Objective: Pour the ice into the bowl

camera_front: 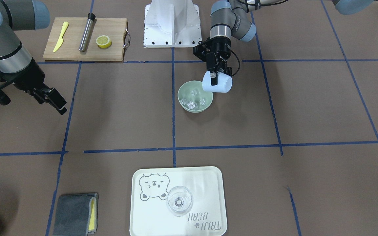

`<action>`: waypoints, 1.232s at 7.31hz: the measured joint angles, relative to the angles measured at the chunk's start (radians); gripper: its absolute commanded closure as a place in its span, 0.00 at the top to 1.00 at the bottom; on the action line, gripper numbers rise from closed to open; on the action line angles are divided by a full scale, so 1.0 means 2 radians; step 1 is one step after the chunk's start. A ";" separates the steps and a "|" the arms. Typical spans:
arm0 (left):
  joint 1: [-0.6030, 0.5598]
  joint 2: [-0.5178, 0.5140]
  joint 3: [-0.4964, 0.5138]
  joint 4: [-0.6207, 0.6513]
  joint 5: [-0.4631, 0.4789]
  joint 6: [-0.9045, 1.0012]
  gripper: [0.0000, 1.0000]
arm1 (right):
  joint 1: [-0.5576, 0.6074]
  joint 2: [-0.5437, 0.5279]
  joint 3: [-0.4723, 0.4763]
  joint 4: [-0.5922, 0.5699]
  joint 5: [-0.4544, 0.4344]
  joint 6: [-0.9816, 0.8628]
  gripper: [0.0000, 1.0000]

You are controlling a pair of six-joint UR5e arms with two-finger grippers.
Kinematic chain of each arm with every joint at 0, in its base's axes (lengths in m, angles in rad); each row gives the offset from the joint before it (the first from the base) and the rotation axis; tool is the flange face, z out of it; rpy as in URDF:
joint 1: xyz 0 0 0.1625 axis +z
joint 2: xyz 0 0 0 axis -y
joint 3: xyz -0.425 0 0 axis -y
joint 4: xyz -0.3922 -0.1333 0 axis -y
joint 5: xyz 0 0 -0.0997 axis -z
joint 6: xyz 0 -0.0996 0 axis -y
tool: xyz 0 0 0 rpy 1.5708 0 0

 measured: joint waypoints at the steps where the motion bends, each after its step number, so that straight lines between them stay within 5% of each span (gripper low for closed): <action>1: 0.001 0.000 -0.002 -0.003 0.003 0.007 0.00 | 0.001 -0.002 0.000 0.000 0.002 0.000 1.00; 5: 0.000 0.009 0.006 -0.196 0.018 -0.019 0.00 | 0.006 -0.003 0.005 0.001 0.010 -0.002 1.00; 9: -0.002 0.013 0.007 -0.234 0.009 -0.244 0.00 | 0.017 -0.002 0.005 0.002 0.021 -0.005 1.00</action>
